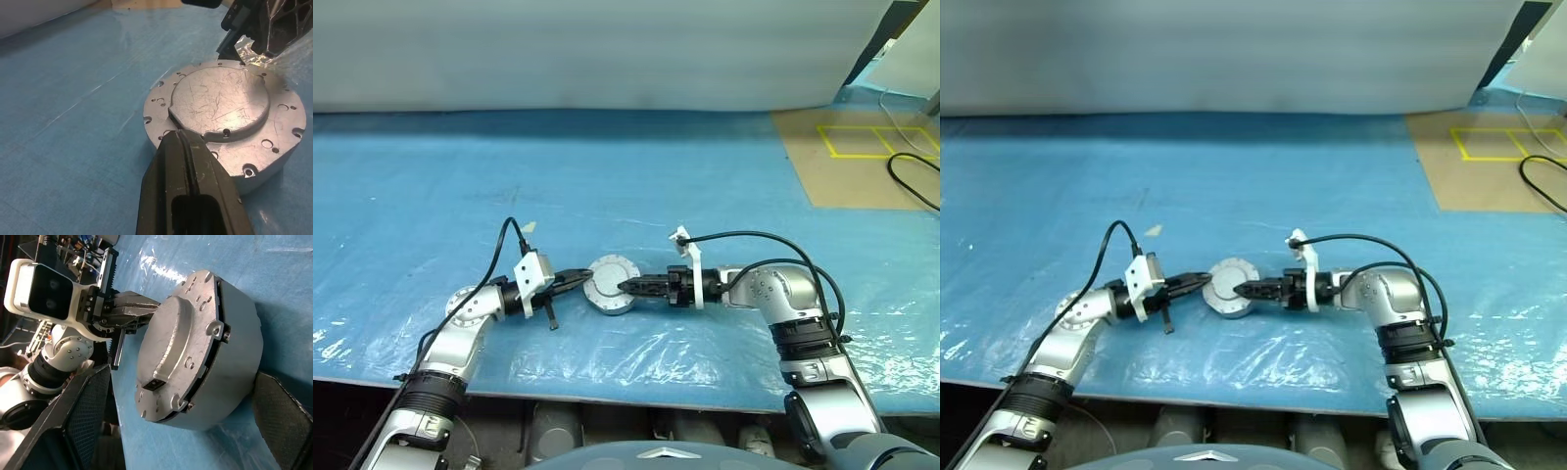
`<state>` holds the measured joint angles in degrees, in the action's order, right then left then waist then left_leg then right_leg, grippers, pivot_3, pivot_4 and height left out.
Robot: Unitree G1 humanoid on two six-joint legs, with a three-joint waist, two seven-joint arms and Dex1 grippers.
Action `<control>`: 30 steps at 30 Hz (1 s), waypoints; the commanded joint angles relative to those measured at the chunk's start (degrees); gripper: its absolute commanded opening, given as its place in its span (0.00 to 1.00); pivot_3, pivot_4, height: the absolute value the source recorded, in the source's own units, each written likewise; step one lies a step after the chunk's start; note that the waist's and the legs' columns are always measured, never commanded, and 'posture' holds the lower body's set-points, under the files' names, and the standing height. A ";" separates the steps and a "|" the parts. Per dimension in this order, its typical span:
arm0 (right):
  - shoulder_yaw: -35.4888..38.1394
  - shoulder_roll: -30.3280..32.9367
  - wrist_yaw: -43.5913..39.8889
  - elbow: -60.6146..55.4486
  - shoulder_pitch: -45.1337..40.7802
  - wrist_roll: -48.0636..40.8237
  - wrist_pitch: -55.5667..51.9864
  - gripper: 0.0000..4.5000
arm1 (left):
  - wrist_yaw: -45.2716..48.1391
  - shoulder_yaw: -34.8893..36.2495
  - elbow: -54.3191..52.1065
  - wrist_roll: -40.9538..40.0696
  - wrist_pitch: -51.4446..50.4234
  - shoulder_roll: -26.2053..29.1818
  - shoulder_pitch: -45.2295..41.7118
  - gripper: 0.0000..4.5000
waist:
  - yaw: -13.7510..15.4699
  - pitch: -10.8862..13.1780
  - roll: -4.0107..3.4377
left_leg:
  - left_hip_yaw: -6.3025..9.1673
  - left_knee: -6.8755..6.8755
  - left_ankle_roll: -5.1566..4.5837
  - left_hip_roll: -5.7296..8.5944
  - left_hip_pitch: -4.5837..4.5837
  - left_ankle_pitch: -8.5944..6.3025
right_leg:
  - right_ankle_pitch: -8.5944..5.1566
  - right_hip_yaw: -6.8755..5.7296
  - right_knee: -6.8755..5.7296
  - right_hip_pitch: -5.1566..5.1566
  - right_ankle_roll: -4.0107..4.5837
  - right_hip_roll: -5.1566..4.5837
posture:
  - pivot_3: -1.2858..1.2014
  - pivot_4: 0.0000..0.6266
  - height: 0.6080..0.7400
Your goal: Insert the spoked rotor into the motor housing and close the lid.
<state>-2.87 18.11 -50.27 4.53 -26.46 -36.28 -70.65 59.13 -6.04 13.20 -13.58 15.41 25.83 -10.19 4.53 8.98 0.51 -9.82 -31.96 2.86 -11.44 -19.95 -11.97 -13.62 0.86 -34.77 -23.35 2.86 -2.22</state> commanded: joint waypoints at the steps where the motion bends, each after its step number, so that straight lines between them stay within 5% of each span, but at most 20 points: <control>1: 1.82 -0.81 0.74 -0.69 -0.34 -2.00 0.52 1.00 | 0.72 -0.98 2.99 1.33 1.45 -0.15 0.52 0.00 | 0.01 0.00 0.00 | 0.00 0.00 0.00 0.00 0.01 0.00 | 0.00 0.00 -0.01 0.01 0.00 0.00 | 0.52 0.24 1.00; 11: 2.88 -3.86 3.61 -1.52 1.11 -2.52 0.86 0.33 | 2.93 -0.41 13.94 1.65 8.96 -1.18 -1.95 0.00 | 0.06 -0.01 0.00 | 0.00 -0.02 0.00 -0.01 0.11 0.00 | 0.00 0.00 -0.02 0.10 0.00 -0.01 | 0.52 0.24 1.00; 21: 1.96 -5.41 5.83 -0.26 1.97 -1.53 2.41 0.28 | 3.43 2.83 8.49 -4.56 5.79 -2.31 -0.56 0.00 | -0.46 -0.02 -0.02 | -0.02 -0.02 0.01 -0.05 0.38 0.00 | -0.01 0.04 -0.07 0.28 0.00 -0.03 | 0.52 0.24 1.00; 30: 3.82 -5.69 7.17 3.09 1.36 -1.70 2.95 0.27 | -6.34 14.07 -21.51 -26.88 -23.79 3.22 6.33 0.00 | -0.65 0.01 0.01 | -0.03 0.07 0.05 -0.27 -0.10 0.01 | -0.10 -0.19 -0.11 -0.20 0.20 0.23 | 0.52 0.24 1.00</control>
<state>1.37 12.27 -44.27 6.95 -25.26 -38.43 -67.69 54.84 5.91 -3.90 -36.60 -4.53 28.66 -4.18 3.88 8.99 0.52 -9.85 -31.88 2.92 -11.71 -20.05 -11.97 -13.72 0.65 -34.88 -23.53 3.07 -2.00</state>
